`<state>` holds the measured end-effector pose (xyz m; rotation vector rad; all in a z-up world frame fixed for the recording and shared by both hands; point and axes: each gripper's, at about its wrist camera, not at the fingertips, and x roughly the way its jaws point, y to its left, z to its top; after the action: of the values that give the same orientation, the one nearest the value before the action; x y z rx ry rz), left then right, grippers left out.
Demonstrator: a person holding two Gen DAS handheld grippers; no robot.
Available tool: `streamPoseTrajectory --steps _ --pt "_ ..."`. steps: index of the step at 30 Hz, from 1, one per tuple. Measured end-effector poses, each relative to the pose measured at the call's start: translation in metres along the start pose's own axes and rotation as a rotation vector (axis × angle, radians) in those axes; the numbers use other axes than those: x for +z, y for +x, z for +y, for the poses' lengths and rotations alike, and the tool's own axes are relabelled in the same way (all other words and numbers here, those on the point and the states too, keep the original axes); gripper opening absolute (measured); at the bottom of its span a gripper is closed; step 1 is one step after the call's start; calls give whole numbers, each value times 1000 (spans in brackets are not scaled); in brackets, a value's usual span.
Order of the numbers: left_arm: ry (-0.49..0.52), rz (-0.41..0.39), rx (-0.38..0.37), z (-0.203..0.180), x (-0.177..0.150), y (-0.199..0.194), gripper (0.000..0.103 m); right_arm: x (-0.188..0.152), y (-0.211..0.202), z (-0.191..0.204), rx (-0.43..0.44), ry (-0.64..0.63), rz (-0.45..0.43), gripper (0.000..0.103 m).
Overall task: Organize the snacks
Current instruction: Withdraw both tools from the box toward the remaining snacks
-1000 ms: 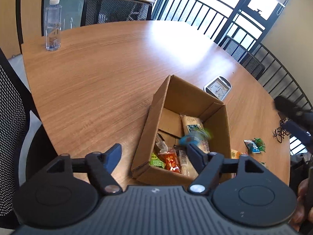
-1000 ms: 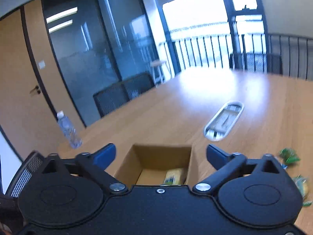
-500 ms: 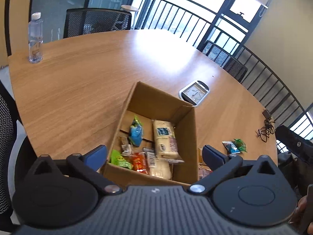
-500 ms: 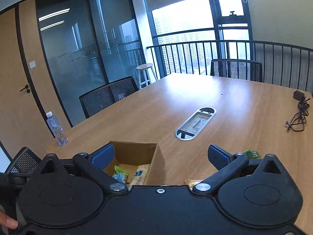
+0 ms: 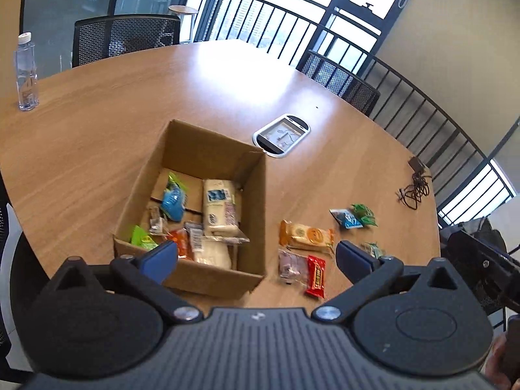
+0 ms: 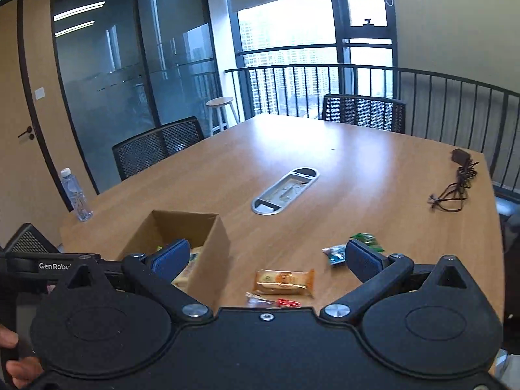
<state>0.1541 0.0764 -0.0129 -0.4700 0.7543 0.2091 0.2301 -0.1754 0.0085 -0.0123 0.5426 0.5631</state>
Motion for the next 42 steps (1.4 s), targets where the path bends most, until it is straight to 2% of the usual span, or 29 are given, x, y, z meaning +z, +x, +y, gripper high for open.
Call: streamPoseTrajectory --steps 10,20,22,27,31,33,37,42 --pt "73 -9 -21 -38 -16 -1 103 -18 -22 -43 -59 57 -5 103" --pt "122 -12 -53 -68 -32 8 100 -38 -28 -82 -82 146 -1 103" --pt "137 -6 -62 -74 -36 13 94 -43 -26 -89 -86 159 0 103" --pt "137 54 -106 -85 -43 38 70 -52 -18 -104 -89 189 7 102" --pt "132 102 -122 -91 -49 64 57 -61 -5 -116 -94 209 21 98" --pt "132 122 -127 -93 -52 78 47 -66 1 -122 -101 220 27 96" --pt "143 149 -148 -96 -59 104 42 -74 13 -130 -107 236 31 91" --pt "166 163 -162 -98 -70 130 38 -79 28 -135 -98 222 10 91"
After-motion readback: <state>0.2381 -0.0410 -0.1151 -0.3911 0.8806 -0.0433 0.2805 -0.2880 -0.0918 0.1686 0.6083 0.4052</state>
